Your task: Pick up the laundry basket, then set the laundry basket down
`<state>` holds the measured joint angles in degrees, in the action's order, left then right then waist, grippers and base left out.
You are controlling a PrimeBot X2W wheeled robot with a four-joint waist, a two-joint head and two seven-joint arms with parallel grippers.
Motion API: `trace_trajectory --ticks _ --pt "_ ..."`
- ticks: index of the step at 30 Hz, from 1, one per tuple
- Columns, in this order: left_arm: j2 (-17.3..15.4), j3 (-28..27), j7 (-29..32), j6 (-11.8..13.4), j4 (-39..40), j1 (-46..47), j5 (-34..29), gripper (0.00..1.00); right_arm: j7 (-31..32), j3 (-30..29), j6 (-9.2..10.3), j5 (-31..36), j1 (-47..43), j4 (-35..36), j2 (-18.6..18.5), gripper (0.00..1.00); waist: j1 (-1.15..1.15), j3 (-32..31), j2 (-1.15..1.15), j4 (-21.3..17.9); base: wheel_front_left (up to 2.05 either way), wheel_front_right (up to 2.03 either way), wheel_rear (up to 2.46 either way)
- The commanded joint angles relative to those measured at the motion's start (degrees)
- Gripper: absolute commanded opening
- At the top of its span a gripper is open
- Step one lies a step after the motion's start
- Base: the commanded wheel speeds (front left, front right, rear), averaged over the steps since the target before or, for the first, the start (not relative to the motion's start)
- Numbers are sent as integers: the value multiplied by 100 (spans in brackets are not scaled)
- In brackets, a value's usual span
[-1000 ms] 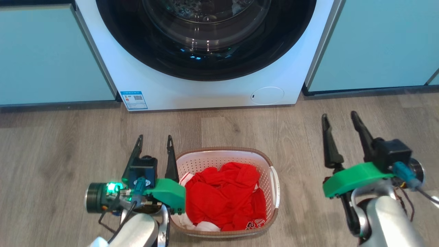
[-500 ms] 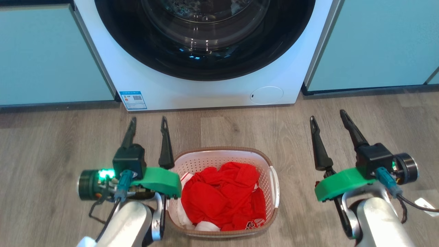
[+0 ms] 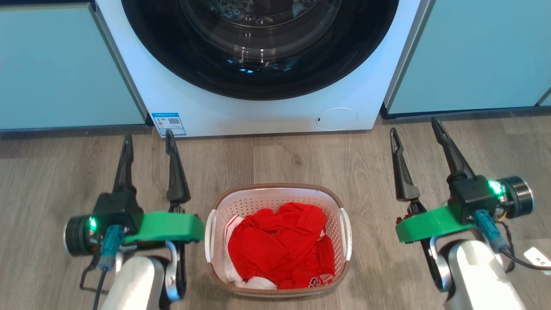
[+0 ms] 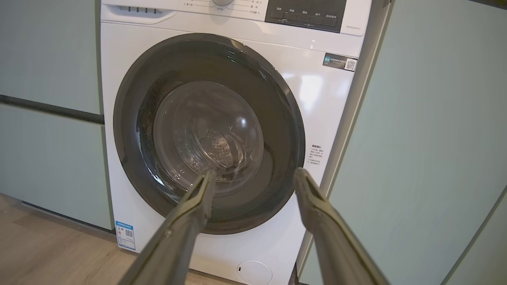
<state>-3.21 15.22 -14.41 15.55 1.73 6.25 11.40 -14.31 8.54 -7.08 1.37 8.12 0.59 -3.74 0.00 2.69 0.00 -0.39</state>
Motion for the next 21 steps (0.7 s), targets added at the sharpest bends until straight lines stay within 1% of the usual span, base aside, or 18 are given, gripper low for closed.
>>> trace_trajectory --ticks 1,6,11,14,21 --pt "23 -262 -59 -104 91 147 -139 100 -69 101 -41 14 153 83 51 100 0 -8 0 2 0 0 0" --pt "31 -320 -59 -373 -365 25 29 100 -69 96 -41 -358 32 -514 68 100 0 -49 0 -1 0 0 0" --pt "32 -398 -59 -516 -820 -38 158 100 -69 85 -41 -582 -19 -1114 74 100 0 -89 0 7 0 0 0" --pt "33 -427 -59 -639 -1086 -63 141 100 -69 88 -41 -583 -26 -1256 76 100 0 -110 0 -3 0 0 0" --pt "33 -514 -59 -714 -1196 -58 155 100 -69 97 -41 -570 1 -1295 80 100 0 -108 0 -42 0 0 0"
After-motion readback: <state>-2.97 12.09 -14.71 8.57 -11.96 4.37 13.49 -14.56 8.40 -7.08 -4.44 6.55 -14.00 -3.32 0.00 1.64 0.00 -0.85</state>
